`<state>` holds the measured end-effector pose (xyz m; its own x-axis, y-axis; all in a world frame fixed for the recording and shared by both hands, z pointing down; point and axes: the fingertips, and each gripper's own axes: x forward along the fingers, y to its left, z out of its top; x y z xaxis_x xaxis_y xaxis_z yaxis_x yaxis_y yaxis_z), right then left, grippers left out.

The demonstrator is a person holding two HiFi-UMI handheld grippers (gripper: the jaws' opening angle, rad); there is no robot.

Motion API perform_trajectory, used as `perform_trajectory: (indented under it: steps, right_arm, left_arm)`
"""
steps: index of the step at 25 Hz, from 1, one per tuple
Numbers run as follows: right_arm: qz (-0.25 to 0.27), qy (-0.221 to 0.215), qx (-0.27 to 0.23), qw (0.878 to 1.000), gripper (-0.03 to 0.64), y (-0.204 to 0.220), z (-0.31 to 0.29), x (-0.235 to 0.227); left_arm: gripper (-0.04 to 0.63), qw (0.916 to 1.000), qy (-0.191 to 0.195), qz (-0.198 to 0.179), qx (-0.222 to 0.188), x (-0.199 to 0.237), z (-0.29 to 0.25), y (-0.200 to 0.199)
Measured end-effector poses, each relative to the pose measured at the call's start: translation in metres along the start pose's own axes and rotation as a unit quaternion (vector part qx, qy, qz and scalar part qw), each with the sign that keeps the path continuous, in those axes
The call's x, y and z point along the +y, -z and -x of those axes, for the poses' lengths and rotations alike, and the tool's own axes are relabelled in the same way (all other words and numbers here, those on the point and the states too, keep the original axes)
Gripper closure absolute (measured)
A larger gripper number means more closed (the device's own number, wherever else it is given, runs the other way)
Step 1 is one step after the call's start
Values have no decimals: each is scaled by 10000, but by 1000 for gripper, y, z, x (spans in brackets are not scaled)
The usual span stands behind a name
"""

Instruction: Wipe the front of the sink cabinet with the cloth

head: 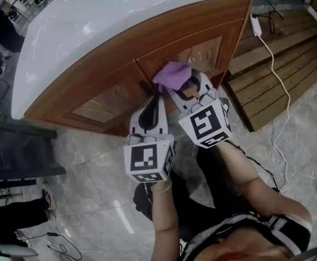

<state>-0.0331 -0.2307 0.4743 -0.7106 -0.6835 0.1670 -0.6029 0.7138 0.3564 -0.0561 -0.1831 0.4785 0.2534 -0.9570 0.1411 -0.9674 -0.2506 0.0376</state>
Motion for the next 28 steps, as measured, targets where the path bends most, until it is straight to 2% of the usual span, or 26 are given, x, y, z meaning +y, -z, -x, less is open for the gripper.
perform_trajectory:
  steps: [28]
  right_arm:
    - [32,251,228,9994,451,23,5,-35]
  left_arm:
    - [595,9995,270,-70,116,-22,-20,6]
